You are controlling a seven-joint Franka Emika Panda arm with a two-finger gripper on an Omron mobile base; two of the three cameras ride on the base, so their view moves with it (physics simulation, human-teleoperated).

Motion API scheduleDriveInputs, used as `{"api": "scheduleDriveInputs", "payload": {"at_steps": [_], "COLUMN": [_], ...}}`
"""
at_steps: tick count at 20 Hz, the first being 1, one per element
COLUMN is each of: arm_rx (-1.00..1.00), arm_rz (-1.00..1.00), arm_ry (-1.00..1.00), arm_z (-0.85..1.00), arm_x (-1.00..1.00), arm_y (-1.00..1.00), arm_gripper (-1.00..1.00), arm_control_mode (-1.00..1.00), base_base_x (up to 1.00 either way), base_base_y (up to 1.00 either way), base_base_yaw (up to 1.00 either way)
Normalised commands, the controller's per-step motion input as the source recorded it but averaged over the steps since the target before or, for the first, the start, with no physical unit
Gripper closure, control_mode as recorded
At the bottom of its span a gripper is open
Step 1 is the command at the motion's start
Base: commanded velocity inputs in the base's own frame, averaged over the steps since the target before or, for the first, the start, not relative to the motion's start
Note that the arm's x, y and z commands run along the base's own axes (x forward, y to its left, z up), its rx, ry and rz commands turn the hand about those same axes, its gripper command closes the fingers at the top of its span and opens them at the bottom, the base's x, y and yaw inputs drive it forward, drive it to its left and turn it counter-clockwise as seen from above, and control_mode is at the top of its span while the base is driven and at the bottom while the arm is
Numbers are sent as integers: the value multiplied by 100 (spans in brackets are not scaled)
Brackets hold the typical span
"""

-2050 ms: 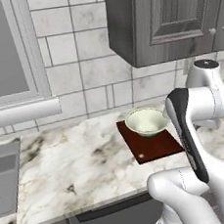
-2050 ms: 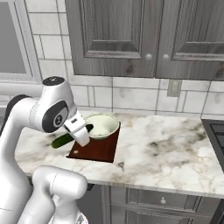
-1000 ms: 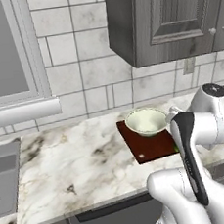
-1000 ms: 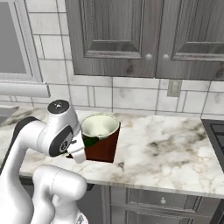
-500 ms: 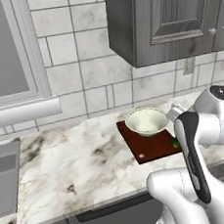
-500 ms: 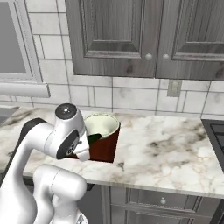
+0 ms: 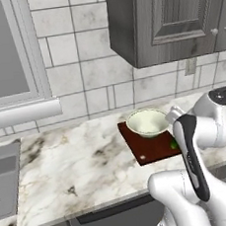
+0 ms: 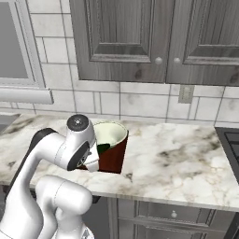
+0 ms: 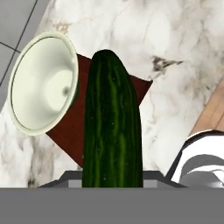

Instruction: Place the two vegetables and bowl onto the tray for setting up a vegetable dip station.

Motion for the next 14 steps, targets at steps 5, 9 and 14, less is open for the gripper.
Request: {"api": "scheduleDriveInputs", "payload": {"at_steps": [5, 9, 14], "arm_rx": [0, 0, 0], "arm_rz": [0, 0, 0], "arm_ry": [0, 0, 0], "arm_z": [-23, -29, -29], "arm_x": [23, 20, 23], "arm_y": [0, 0, 0], "arm_gripper": [100, 100, 100], "arm_control_mode": [-100, -100, -100], "base_base_x": [0, 0, 0], "base_base_y": [0, 0, 0], "base_base_yaw": [0, 0, 0]}}
